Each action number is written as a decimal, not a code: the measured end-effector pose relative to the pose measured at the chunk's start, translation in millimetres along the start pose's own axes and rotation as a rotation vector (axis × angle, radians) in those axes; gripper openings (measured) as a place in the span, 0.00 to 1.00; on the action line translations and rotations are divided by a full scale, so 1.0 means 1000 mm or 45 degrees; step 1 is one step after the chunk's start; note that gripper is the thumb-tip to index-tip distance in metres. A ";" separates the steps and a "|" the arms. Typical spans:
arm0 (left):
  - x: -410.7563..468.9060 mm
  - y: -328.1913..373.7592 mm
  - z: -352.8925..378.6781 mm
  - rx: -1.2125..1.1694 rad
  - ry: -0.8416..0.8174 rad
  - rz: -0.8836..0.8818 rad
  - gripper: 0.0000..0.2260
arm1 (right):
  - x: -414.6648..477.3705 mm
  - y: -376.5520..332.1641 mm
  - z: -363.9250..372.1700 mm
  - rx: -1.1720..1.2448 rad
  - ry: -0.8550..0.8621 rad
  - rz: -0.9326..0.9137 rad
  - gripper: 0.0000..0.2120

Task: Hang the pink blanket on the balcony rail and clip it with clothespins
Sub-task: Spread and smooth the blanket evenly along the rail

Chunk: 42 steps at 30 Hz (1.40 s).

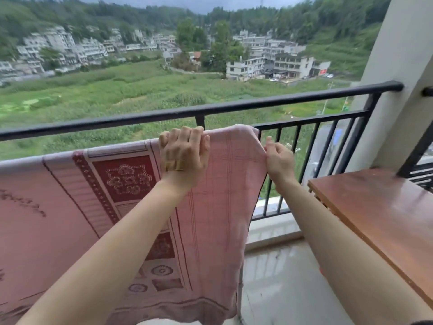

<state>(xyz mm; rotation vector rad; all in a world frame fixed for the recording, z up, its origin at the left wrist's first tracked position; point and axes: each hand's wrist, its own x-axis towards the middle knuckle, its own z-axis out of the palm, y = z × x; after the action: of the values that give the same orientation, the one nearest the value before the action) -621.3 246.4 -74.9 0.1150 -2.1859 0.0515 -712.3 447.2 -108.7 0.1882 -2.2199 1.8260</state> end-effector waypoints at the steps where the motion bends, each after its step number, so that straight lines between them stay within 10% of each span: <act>1: 0.002 0.001 -0.001 0.009 -0.025 0.012 0.16 | -0.001 0.000 0.000 0.059 0.001 -0.010 0.30; 6: 0.027 0.023 -0.010 -0.148 -0.284 0.072 0.23 | -0.019 0.023 0.000 -0.070 -0.502 -0.216 0.33; 11: 0.083 0.053 -0.002 -0.529 -0.788 0.032 0.20 | -0.028 0.062 -0.007 -0.267 -0.805 -0.006 0.15; 23: 0.112 0.077 0.023 -0.905 -0.636 -0.019 0.07 | -0.032 0.078 -0.018 0.088 -0.478 0.214 0.11; 29: 0.107 0.087 0.034 -0.535 -0.750 0.230 0.10 | -0.044 0.110 -0.004 -0.397 -0.239 0.175 0.32; 42: 0.074 0.236 0.078 -0.840 -0.470 0.567 0.09 | -0.061 0.166 -0.176 -0.983 0.189 0.432 0.22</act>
<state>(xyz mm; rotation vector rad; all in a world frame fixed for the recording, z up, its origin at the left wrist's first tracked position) -750.7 470.5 -58.6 -0.7877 -2.4348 -0.4701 -676.8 648.3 -251.7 -0.4774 -2.7633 0.9249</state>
